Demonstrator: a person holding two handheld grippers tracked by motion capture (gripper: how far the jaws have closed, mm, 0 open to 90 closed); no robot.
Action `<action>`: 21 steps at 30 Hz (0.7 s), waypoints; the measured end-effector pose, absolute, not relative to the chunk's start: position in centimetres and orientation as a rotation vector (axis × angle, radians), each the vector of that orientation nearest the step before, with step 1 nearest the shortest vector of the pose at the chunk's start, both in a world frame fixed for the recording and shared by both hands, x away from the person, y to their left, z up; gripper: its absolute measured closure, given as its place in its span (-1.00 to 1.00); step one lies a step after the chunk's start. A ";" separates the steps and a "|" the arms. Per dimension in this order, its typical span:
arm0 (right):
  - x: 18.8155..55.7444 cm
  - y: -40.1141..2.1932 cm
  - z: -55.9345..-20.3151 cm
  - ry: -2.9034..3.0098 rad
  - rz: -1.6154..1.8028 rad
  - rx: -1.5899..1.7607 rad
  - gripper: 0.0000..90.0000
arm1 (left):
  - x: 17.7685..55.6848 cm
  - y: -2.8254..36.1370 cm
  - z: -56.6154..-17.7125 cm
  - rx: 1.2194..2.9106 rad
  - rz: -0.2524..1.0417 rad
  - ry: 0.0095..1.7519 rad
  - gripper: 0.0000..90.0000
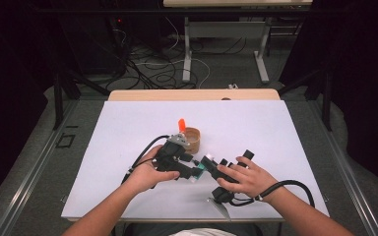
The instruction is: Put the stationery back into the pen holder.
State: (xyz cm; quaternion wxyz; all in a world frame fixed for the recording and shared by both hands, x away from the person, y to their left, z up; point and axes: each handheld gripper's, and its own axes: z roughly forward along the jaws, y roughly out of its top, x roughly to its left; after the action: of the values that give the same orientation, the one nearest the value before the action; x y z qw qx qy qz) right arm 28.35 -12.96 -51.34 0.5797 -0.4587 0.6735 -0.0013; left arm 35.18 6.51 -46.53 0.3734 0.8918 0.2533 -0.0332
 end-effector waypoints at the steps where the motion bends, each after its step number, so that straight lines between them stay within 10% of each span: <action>1: 28.3 -12.9 -51.4 1.572 -0.004 -1.079 0.45 | 35.2 6.4 -46.5 2.295 -0.083 0.659 -0.23; 21: 27.9 -12.9 -51.5 1.590 -0.011 -1.086 0.45 | 36.4 4.4 -46.8 2.365 -0.271 0.715 0.27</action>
State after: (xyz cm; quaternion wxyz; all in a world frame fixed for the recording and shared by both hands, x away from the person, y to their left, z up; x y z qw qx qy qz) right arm 27.94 -12.94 -51.50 0.5714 -0.4628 0.6777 -0.0046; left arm 36.36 4.36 -46.81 0.3220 0.9008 0.2723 -0.1032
